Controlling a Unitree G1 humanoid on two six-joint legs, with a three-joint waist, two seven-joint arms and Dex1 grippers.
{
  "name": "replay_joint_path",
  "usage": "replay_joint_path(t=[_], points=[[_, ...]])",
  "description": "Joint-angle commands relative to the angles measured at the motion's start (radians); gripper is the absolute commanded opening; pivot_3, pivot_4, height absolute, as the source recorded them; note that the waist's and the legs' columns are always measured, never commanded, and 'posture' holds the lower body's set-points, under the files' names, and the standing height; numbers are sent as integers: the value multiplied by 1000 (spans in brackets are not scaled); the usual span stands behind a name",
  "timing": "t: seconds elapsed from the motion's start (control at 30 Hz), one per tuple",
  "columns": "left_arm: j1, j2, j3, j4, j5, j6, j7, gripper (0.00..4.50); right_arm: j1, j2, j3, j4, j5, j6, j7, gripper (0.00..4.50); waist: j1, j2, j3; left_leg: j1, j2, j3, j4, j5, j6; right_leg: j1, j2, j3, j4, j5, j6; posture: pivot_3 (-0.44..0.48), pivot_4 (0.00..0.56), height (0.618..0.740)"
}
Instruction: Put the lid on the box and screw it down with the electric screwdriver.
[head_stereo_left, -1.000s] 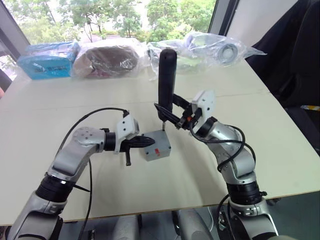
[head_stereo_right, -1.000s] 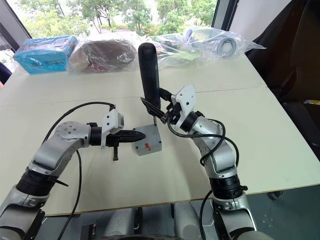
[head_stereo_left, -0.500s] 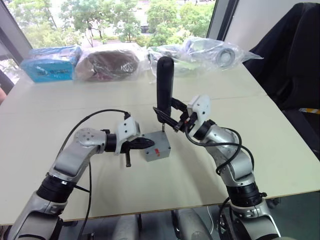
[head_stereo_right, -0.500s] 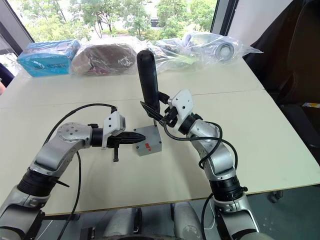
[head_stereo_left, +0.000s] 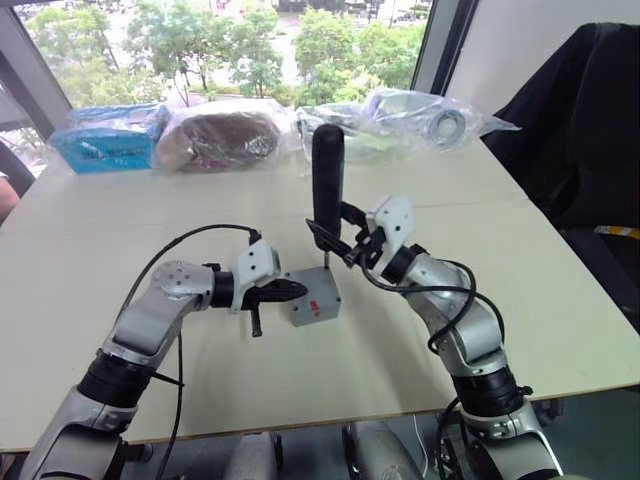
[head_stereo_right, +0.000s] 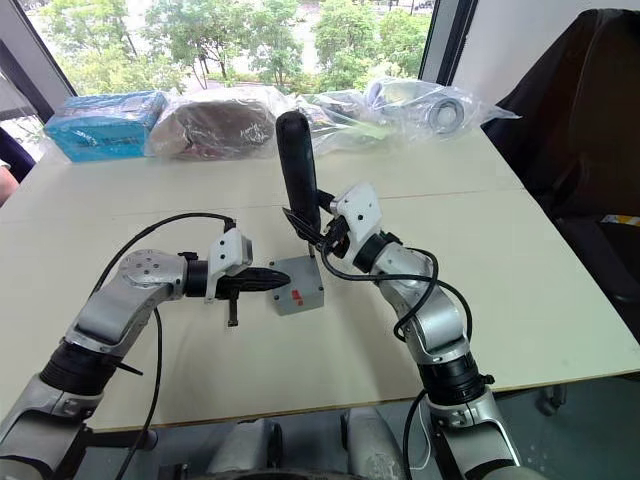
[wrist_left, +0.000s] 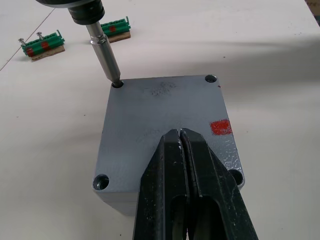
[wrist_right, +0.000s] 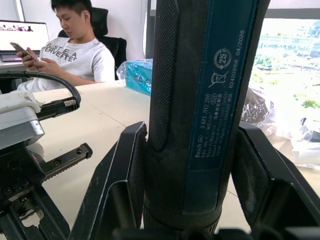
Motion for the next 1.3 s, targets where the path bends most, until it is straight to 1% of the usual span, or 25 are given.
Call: replay_joint_path(t=[0.03,0.17,0.23,0.37,0.4,0.43,0.47,0.5,0.6,0.7,0.73,0.8,0.83,0.9,0.97,1.03,1.17,1.3], points=[[9,2,-8,-9,9,-3,-5,0,39,-23,14,45,-19,97,-10,1849,0,0,0,0,0,0,0,0,0,0,0,0,0,0,0,0,150,740],[9,4,-1,-20,-2,6,-8,0,-8,-6,-32,-10,22,90,-21,1849,0,0,0,-1,0,0,-1,0,0,0,0,0,-3,0,0,0,150,740],[7,5,6,-36,-12,17,-8,0,-60,-18,-66,-63,40,68,-10,1849,0,2,2,-3,1,0,-1,0,0,-1,0,0,-4,0,0,0,150,740],[1,16,31,-91,-39,43,-9,0,-185,-45,-166,-159,146,150,-20,1849,2,5,11,-9,0,0,-1,0,0,-6,-1,1,-5,0,0,0,150,740],[-4,22,45,-112,-53,53,-9,0,-231,-67,-206,-168,183,202,-34,1849,2,5,12,-12,0,0,-1,0,0,-8,0,1,-5,1,0,0,150,740],[-10,27,57,-131,-66,60,-8,0,-271,-86,-245,-174,222,261,-50,1849,2,5,14,-19,0,0,0,0,0,-15,0,1,-5,1,0,0,150,740],[-17,30,70,-147,-80,69,-6,0,-306,-108,-283,-174,257,332,-72,1849,2,5,15,-25,0,0,1,0,0,-22,0,1,-3,5,-3,0,150,740],[-22,31,82,-165,-95,81,-2,0,-329,-139,-306,-171,272,398,-89,1849,3,5,16,-28,-1,0,1,0,0,-25,0,1,-2,7,0,0,150,740],[-41,34,117,-213,-140,118,7,0,-374,-230,-356,-143,291,587,-138,1849,11,5,16,-33,0,-2,0,0,0,-30,0,-2,0,6,0,0,150,740],[-60,31,149,-247,-184,156,25,0,-395,-308,-388,-120,320,722,-144,1849,12,6,17,-36,0,-2,-1,0,1,-34,0,-2,0,6,0,0,150,740],[-74,37,168,-262,-209,174,25,0,-413,-351,-398,-87,320,815,-152,1849,10,7,19,-38,0,-1,-1,0,1,-36,0,-1,0,6,0,0,150,740],[-105,63,216,-295,-261,201,17,0,-430,-505,-369,7,322,1001,-104,1849,11,8,24,-39,-1,0,0,0,1,-37,0,-1,0,6,0,0,150,740],[-116,77,237,-309,-285,212,11,0,-430,-567,-342,49,309,1048,-88,1849,15,8,27,-39,-1,0,1,0,1,-37,0,-1,0,6,0,0,150,740],[-127,94,255,-325,-315,229,11,0,-437,-626,-299,97,295,1087,-73,1849,22,8,28,-40,-1,0,1,0,1,-36,0,-1,-2,6,0,0,150,740],[-127,108,269,-342,-343,251,17,0,-464,-651,-258,158,278,1154,-81,1849,20,9,29,-40,-1,1,0,0,1,-36,0,0,-4,6,0,0,150,740],[-116,127,281,-360,-363,265,18,0,-472,-690,-192,218,259,1188,-58,1849,5,9,29,-39,-1,3,0,0,1,-36,0,1,-4,6,0,0,150,740],[-91,154,286,-378,-370,264,22,0,-470,-725,-87,328,224,1165,-9,1849,-1,9,30,-39,-1,3,0,0,1,-37,0,1,-4,6,1,0,150,740],[-79,166,299,-396,-392,268,34,0,-481,-715,14,465,161,1096,32,1849,0,9,30,-39,-1,3,1,0,1,-36,0,1,-4,6,1,0,150,740]])
